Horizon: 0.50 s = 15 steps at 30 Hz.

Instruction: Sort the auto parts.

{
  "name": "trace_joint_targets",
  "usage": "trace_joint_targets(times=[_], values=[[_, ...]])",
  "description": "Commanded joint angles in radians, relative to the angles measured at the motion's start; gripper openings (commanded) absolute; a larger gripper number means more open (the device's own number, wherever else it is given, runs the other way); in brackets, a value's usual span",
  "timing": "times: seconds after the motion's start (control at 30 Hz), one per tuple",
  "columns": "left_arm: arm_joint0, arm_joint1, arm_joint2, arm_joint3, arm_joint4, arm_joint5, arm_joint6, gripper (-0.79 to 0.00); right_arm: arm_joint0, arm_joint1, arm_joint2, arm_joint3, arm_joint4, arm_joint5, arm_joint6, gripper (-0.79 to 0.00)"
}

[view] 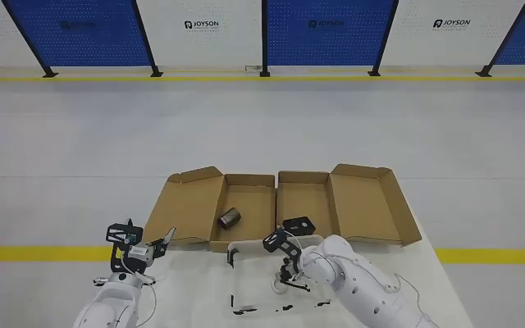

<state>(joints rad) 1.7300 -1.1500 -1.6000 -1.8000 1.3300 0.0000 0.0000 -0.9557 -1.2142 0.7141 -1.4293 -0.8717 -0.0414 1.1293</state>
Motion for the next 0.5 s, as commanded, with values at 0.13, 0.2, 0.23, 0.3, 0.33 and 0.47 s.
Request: trace_joint_targets(times=[0.13,0.2,0.23,0.3,0.33,0.47], values=[[0.000,0.000,0.000,0.000,0.000,0.000,0.000,0.000,-0.033,0.012,0.027,-0.043,-0.022,-0.006,0.010,-0.477],[0.000,0.000,0.000,0.000,0.000,0.000,0.000,0.000,-0.035,0.012,0.030,-0.037,-0.022,-0.001,0.027,-0.477],[0.000,0.000,0.000,0.000,0.000,0.000,0.000,0.000,-0.033,0.011,0.029,-0.031,-0.022,0.005,0.037,-0.471],[0.000,0.000,0.000,0.000,0.000,0.000,0.000,0.000,-0.026,0.007,0.024,-0.018,-0.018,0.011,0.051,-0.468],[0.000,0.000,0.000,0.000,0.000,0.000,0.000,0.000,-0.022,0.005,0.022,-0.012,-0.016,0.014,0.054,-0.468],[0.000,0.000,0.000,0.000,0.000,0.000,0.000,0.000,-0.001,-0.006,0.008,0.018,-0.015,0.032,0.063,-0.474]])
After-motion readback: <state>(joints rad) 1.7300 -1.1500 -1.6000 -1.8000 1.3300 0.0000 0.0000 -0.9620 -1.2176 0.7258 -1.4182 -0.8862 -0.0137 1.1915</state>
